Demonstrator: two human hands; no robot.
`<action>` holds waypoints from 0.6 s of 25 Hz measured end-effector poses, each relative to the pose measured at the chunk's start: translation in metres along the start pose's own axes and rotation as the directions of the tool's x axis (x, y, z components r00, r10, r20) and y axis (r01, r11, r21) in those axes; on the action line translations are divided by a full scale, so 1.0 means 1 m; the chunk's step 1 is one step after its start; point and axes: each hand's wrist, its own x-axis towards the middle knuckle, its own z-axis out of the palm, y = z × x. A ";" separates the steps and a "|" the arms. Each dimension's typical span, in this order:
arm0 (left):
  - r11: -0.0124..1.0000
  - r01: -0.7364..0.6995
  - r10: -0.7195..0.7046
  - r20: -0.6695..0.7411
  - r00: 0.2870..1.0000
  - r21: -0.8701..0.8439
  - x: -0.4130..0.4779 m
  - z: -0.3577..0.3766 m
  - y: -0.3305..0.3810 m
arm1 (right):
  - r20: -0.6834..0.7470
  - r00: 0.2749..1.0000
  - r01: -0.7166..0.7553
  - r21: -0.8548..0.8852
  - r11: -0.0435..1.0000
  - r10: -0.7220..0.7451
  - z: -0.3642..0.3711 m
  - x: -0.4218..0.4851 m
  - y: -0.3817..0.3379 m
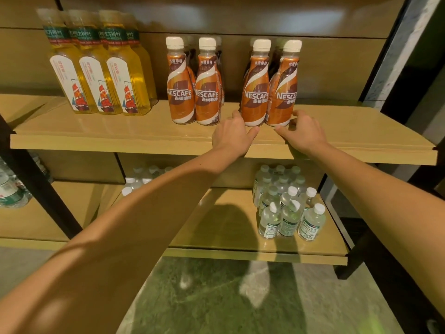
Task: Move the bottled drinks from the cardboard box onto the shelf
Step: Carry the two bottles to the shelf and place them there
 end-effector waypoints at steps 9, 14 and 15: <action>0.973 -0.213 0.210 0.045 0.977 0.084 -0.006 -0.014 -0.008 | -0.021 1.000 -0.025 -0.128 0.991 0.023 -0.032 -0.018 -0.002; 0.893 -0.352 0.317 0.161 0.935 0.281 -0.016 -0.048 0.006 | 0.048 0.994 0.112 -0.477 0.872 -0.102 -0.077 -0.045 -0.009; 0.885 -0.367 0.327 0.178 0.928 0.285 -0.019 -0.054 0.013 | 0.056 0.993 0.120 -0.503 0.856 -0.107 -0.085 -0.051 -0.009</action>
